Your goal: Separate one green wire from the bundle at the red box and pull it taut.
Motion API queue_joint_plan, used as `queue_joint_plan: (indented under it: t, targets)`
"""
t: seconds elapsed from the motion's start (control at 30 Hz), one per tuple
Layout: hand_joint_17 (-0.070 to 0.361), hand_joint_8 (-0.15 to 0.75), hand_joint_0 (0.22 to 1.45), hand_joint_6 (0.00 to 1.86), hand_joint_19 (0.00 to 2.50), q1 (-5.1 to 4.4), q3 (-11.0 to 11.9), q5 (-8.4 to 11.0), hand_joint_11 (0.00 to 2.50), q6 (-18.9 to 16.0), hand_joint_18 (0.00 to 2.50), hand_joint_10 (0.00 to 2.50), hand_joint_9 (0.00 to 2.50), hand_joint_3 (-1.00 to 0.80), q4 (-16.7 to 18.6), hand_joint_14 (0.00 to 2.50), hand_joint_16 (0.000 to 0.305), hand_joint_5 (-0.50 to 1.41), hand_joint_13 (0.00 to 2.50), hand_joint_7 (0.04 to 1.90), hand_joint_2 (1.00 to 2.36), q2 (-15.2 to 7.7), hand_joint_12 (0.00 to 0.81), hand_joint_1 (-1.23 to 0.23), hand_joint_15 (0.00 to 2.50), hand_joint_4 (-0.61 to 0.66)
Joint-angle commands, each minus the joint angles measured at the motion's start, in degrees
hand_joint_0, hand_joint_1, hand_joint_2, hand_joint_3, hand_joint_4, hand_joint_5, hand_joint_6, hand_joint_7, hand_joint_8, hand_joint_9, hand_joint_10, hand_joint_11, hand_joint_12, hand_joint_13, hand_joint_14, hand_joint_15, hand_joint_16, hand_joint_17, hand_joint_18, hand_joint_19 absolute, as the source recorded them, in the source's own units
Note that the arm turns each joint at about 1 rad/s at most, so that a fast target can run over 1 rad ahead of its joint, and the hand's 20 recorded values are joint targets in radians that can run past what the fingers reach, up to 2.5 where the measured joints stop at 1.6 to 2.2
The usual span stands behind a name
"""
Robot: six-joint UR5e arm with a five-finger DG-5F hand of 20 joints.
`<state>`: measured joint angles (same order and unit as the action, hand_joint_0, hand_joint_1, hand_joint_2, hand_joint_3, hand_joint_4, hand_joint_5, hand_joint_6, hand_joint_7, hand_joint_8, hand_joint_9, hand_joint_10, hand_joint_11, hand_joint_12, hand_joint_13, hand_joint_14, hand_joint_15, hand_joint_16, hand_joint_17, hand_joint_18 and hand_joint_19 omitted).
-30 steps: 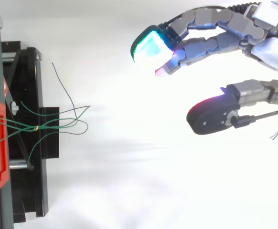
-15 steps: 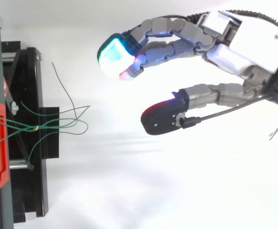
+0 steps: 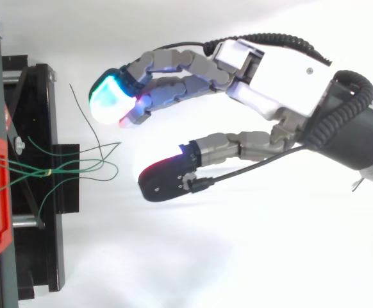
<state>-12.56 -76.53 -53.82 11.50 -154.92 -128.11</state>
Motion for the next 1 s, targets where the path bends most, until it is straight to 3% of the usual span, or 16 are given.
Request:
queue_joint_plan:
  t: [0.0, 0.1, 0.2, 0.3, 0.4, 0.97]
  targets:
    - [0.147, 0.276, 0.52, 0.5, 0.32, -0.1, 0.9, 0.03, 0.43, 1.7, 0.54, 0.01, 0.73, -0.5, 0.4, 0.01, 0.065, -0.18, 0.53, 0.79, 1.0, -0.5, 0.419, -0.73, 0.21, 0.25]
    - [0.146, 0.278, 0.52, 0.5, 0.33, -0.18, 0.9, 0.38, 0.43, 2.2, 0.55, 0.01, 0.75, -0.5, 1.4, 0.01, 0.065, -0.18, 0.55, 0.79, 1.0, -0.5, 0.424, -0.72, 0.22, 0.25]
    - [0.146, 0.282, 0.52, 0.5, 0.34, -0.27, 1.7, 0.56, 0.44, 1.9, 0.56, 0.02, 0.76, -0.5, 2.2, 0.01, 0.065, -0.18, 0.56, 0.79, 1.0, -2.2, 0.424, -0.71, 0.23, 0.25]
    - [0.145, 0.283, 0.51, 0.5, 0.35, -0.27, 4.2, -0.06, 0.44, -0.8, 0.57, 0.01, 0.78, -0.5, 2.5, 0.01, 0.065, -0.18, 0.57, 0.8, 1.0, -5.7, 0.424, -0.7, 0.23, 0.26]
    - [0.145, 0.284, 0.51, 0.5, 0.35, -0.27, 6.0, -0.32, 0.45, -2.8, 0.58, 0.01, 0.79, -0.5, 2.3, 0.01, 0.064, -0.18, 0.58, 0.79, 1.0, -7.5, 0.425, -0.69, 0.23, 0.26]
    - [0.136, 0.291, 0.53, 0.5, 0.39, -0.54, 9.0, -1.64, 0.47, -2.4, 0.66, 0.01, 0.89, -0.5, 1.5, 0.01, 0.061, -0.12, 0.68, 0.96, 1.0, -7.5, 0.421, -0.66, 0.27, 0.31]
